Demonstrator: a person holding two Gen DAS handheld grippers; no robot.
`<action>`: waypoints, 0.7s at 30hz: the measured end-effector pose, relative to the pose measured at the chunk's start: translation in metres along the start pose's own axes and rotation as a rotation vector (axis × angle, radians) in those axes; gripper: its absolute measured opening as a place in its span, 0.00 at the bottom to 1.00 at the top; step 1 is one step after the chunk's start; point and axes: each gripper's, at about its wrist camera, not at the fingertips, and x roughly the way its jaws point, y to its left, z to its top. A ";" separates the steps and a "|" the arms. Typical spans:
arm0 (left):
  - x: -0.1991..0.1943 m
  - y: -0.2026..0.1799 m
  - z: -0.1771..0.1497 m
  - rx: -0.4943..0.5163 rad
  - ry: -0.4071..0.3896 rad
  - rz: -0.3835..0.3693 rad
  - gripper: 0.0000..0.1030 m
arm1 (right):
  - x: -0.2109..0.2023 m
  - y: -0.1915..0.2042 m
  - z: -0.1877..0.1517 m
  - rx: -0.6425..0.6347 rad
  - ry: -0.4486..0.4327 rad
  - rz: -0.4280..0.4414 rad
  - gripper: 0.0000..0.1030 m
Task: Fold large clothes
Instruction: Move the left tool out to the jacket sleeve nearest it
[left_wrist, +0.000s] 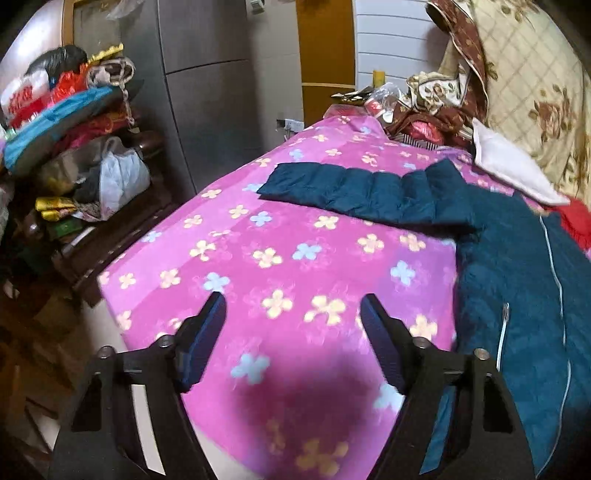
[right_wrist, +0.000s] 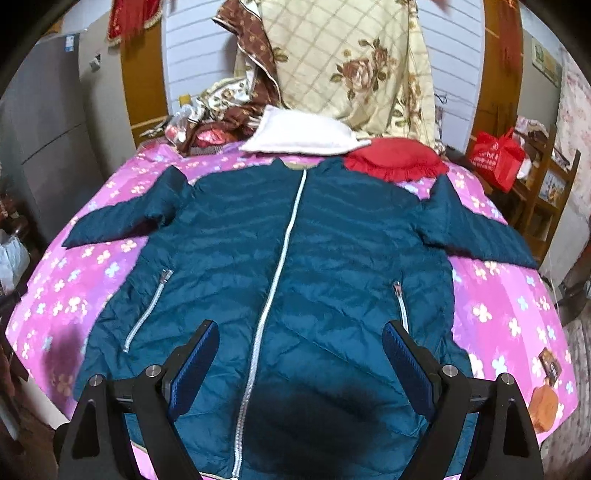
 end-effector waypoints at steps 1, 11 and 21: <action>0.008 0.004 0.005 -0.026 0.015 -0.017 0.69 | 0.004 -0.002 0.000 0.003 0.007 -0.005 0.86; 0.102 0.006 0.073 -0.051 0.064 -0.007 0.63 | 0.056 -0.030 -0.004 0.067 0.093 -0.066 0.85; 0.234 0.040 0.121 -0.236 0.198 -0.043 0.63 | 0.103 -0.053 -0.005 0.117 0.168 -0.141 0.85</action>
